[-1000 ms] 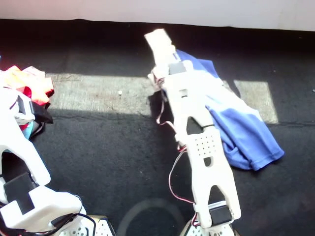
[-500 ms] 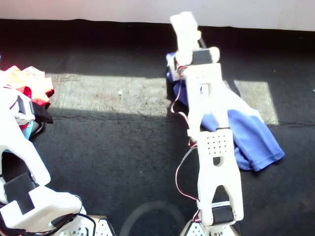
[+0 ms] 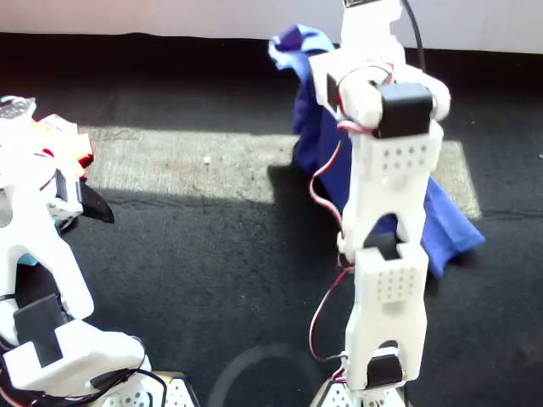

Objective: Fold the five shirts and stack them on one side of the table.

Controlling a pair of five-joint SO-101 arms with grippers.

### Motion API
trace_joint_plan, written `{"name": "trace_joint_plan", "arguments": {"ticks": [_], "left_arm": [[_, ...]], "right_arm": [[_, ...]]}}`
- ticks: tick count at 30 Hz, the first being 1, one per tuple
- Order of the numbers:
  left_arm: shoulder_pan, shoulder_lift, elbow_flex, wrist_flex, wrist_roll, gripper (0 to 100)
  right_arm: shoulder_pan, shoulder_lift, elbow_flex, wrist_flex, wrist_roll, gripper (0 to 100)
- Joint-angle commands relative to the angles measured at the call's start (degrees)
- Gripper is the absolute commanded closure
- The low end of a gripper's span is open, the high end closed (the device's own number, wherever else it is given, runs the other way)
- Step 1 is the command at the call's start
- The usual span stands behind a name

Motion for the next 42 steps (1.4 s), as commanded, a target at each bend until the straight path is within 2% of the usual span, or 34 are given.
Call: {"name": "trace_joint_plan", "arguments": {"ticks": [1,11,13,18,22,27,30,33,35,39,42], "left_arm": [[0.75,-2.15,0.48,0.35,0.0,69],[0.66,-2.68,0.48,0.53,0.09,69],[0.75,-2.68,0.48,0.53,0.18,69],[0.84,-2.68,0.48,0.53,0.26,69],[0.75,-2.68,0.48,1.41,0.26,69],[1.1,-2.15,0.48,1.41,0.09,69],[3.74,-2.07,0.4,1.23,0.0,69],[9.27,-2.07,-0.04,0.62,0.18,69],[14.11,-2.07,-0.04,-2.73,0.26,69],[21.58,0.48,-0.57,-12.13,3.25,69],[25.98,5.76,-4.18,-15.03,6.24,69]], "right_arm": [[-2.68,-8.4,-4.53,-3.82,0.62,99.2],[-3.38,-15.52,-4.26,-20.62,0.62,99.2],[-3.21,-14.99,-3.47,-20.18,0.62,99.2],[-1.98,-12.09,5.14,-11.65,0.62,99.1],[2.68,-7.6,10.86,-9.19,0.62,99.1],[14.73,-1.27,11.74,-12.7,0.62,99.1],[21.67,0.75,11.82,-13.58,0.62,99.1],[25.54,2.07,12.26,-10.42,0.7,99.0],[26.24,3.03,12.35,-6.55,3.08,98.9],[26.68,4.26,12.44,1.27,12.92,98.9],[30.99,3.82,12.09,1.1,13.1,98.9]]}}
